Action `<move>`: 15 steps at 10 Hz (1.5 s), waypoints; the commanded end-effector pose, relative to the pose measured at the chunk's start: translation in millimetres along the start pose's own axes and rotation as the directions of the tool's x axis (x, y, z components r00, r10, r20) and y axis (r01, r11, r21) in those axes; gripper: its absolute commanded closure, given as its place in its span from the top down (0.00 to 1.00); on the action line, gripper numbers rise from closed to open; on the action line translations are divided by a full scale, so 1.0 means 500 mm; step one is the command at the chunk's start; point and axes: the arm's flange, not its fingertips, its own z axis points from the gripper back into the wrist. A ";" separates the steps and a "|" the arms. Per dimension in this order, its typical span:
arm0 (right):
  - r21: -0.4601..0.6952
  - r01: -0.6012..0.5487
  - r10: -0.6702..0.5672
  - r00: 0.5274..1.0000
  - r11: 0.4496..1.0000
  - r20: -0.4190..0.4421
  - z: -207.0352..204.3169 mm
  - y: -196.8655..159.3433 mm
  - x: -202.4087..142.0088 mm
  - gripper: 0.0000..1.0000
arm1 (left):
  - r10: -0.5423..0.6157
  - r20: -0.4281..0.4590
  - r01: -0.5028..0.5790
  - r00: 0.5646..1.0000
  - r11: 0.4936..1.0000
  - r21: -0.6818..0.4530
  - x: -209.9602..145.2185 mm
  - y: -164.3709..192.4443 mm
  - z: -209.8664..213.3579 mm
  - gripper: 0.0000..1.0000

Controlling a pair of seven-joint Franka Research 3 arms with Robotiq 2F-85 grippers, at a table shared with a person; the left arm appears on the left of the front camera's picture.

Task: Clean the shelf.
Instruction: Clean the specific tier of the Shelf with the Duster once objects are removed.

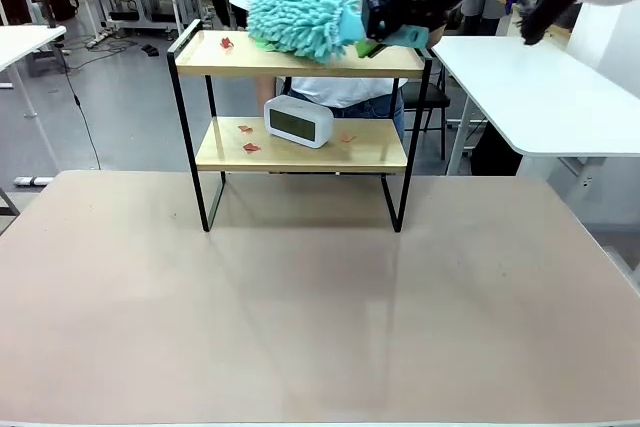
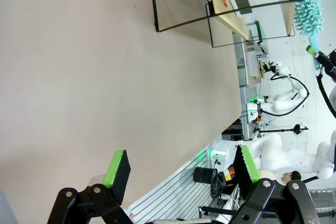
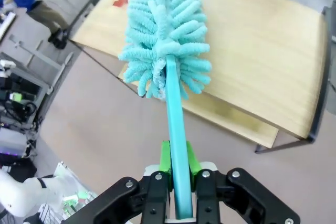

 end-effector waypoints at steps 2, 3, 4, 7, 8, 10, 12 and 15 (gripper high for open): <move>0.148 -0.089 0.101 0.992 0.985 -0.080 -0.005 0.013 0.010 0.12 | -0.026 0.017 0.026 1.000 0.999 -0.025 0.003 -0.001 -0.002 1.00; 0.174 -0.107 0.125 0.988 0.979 -0.095 0.002 0.003 0.003 0.12 | -0.026 0.017 0.026 1.000 0.999 -0.025 0.003 -0.001 -0.002 1.00; 0.221 -0.116 0.145 0.982 0.968 -0.119 0.013 -0.011 -0.005 0.12 | -0.026 0.017 0.026 1.000 0.999 -0.025 0.003 -0.001 -0.002 1.00; 0.334 -0.175 0.234 0.961 0.926 -0.146 0.069 -0.067 -0.036 0.12 | -0.026 0.017 0.026 1.000 0.999 -0.025 0.003 -0.001 -0.002 1.00; 0.462 -0.200 0.312 0.933 0.864 -0.179 0.082 -0.076 -0.050 0.12 | -0.026 0.017 0.026 1.000 0.999 -0.025 0.003 -0.001 -0.002 1.00; 0.608 -0.186 0.387 0.897 0.772 -0.216 0.088 -0.093 -0.066 0.12 | -0.026 0.017 0.026 1.000 0.999 -0.025 0.003 -0.001 -0.002 1.00; 0.629 -0.132 0.350 0.906 0.766 -0.236 0.083 -0.113 -0.073 0.12 | -0.026 0.017 0.026 1.000 0.999 -0.025 0.003 -0.001 -0.002 1.00; 0.627 -0.120 0.333 0.914 0.769 -0.234 0.085 -0.124 -0.077 0.12 | -0.026 0.017 0.026 1.000 0.999 -0.025 0.003 -0.001 -0.002 1.00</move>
